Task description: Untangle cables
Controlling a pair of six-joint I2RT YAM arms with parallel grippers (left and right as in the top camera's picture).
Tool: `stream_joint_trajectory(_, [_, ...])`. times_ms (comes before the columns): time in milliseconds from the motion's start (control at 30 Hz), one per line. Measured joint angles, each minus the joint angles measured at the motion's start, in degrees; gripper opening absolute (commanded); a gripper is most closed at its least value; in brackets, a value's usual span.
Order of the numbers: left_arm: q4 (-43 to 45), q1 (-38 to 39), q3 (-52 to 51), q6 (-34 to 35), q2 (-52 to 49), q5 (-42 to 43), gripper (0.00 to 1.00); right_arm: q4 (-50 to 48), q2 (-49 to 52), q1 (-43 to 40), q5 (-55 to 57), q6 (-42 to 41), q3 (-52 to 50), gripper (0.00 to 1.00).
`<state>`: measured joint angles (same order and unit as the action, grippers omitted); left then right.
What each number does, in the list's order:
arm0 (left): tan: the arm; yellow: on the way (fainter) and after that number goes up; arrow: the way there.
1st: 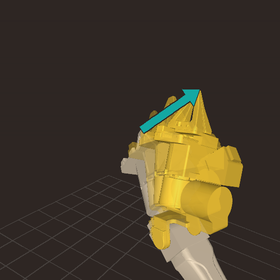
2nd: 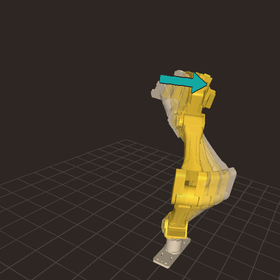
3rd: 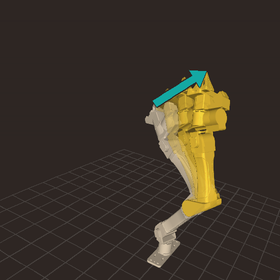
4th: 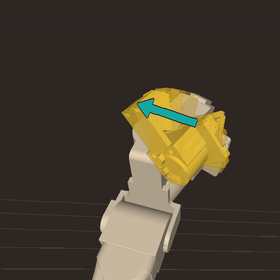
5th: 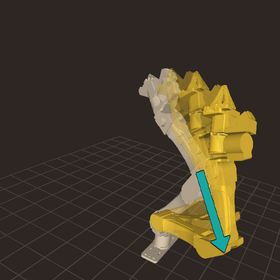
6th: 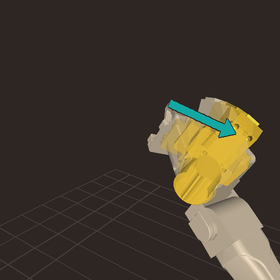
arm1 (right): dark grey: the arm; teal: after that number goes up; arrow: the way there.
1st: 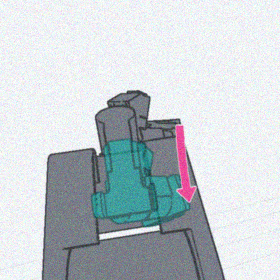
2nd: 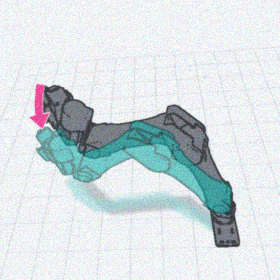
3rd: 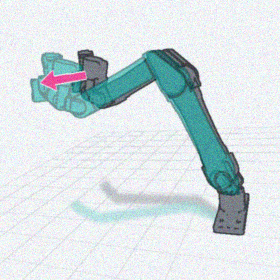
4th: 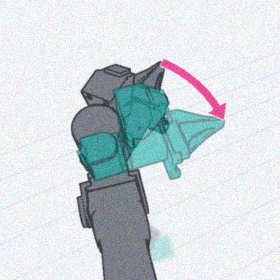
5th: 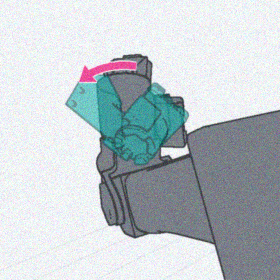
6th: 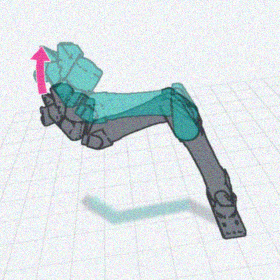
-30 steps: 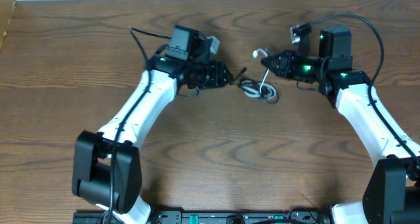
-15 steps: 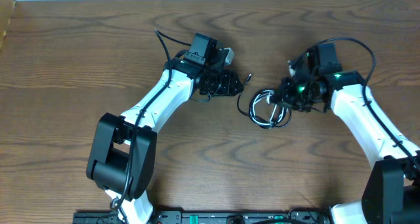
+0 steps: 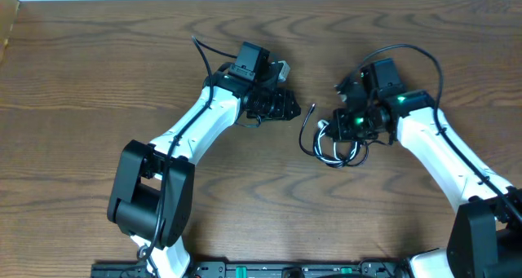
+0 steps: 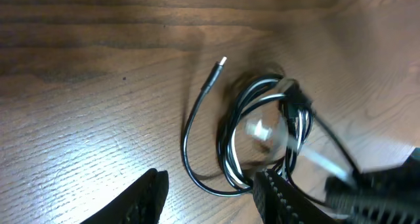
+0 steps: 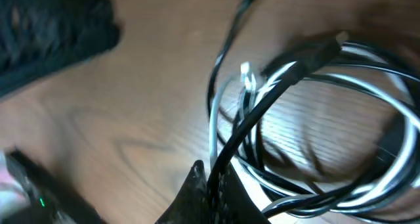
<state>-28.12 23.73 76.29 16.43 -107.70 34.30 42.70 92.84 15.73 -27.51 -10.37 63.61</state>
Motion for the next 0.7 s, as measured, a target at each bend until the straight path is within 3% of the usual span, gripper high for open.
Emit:
stream_joint_trajectory(100, [0.0,0.0,0.0,0.0,0.0,0.0,0.47,3.93,0.0,0.26,-0.24,2.73,0.17,0.01])
stream_joint_trajectory(200, [0.02,0.0,0.0,-0.02,0.0,0.0,0.47,10.08,0.0,0.26,4.46,-1.16,0.2,0.01])
stream_joint_trajectory(700, [3.08,0.98,0.0,-0.02,-3.43,-0.24,0.47,2.25,0.02,0.26,16.94,-15.61,-15.1,0.01])
